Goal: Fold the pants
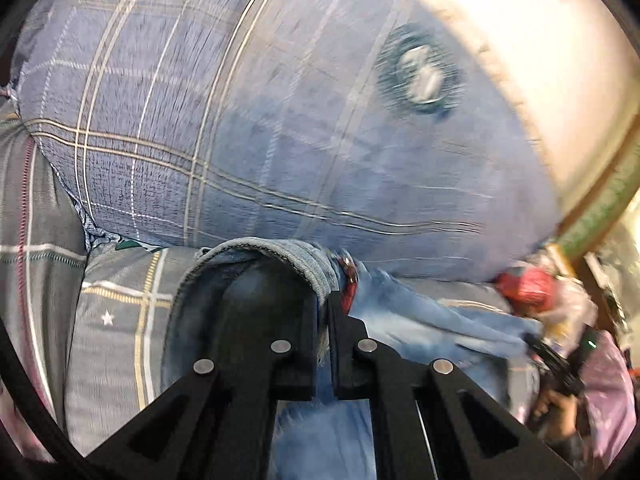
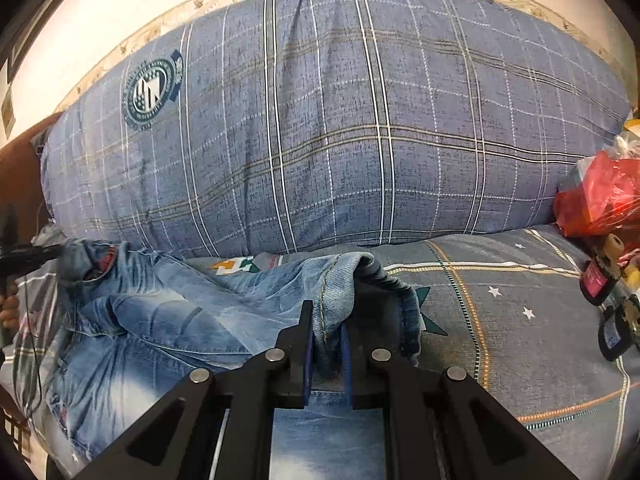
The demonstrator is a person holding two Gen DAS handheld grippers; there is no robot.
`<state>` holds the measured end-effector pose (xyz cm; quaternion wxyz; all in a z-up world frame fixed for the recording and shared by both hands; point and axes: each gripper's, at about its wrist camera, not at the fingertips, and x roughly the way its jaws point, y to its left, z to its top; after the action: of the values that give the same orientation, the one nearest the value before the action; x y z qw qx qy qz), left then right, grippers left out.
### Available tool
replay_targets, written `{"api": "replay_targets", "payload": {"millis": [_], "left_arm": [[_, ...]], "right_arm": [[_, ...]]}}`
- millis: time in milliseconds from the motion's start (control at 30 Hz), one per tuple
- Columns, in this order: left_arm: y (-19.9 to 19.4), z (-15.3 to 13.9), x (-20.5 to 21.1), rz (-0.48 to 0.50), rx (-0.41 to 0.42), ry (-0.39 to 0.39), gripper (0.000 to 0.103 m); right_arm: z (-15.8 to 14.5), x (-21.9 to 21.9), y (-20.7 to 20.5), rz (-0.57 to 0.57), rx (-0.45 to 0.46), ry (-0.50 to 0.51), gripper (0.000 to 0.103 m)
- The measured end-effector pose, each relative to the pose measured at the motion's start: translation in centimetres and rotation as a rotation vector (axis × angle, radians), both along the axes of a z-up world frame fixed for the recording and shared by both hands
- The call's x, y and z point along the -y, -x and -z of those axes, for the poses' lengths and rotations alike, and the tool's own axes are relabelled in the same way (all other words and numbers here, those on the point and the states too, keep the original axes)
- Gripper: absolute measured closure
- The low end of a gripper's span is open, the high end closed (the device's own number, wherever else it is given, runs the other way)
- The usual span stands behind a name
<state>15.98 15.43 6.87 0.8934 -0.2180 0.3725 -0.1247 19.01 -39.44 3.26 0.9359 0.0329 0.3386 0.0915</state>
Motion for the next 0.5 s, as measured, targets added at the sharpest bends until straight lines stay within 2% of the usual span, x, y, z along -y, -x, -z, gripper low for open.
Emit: {"api": "replay_targets", "payload": {"millis": [100, 167, 233, 300, 400, 500], "left_arm": [[4.6, -0.6, 0.9, 0.029, 0.046, 0.05, 0.099], [7.0, 0.1, 1.3, 0.036, 0.053, 0.068, 0.099], [9.9, 2.0, 1.3, 0.029, 0.045, 0.067, 0.099], [11.9, 3.8, 1.1, 0.02, 0.013, 0.074, 0.099], [14.6, 7.1, 0.3, 0.005, -0.081, 0.066, 0.098], [15.6, 8.7, 0.4, 0.034, -0.155, -0.002, 0.096]], "right_arm": [[-0.1, 0.9, 1.4, -0.003, 0.003, 0.0, 0.091], [0.3, 1.9, 2.4, 0.003, -0.009, -0.012, 0.091], [1.0, 3.1, 3.3, 0.028, -0.026, -0.02, 0.091], [2.3, 4.8, 4.4, 0.065, -0.057, -0.041, 0.091], [4.2, 6.5, 5.6, 0.109, -0.108, -0.055, 0.091], [6.4, 7.3, 6.0, 0.137, -0.191, -0.06, 0.088]]}}
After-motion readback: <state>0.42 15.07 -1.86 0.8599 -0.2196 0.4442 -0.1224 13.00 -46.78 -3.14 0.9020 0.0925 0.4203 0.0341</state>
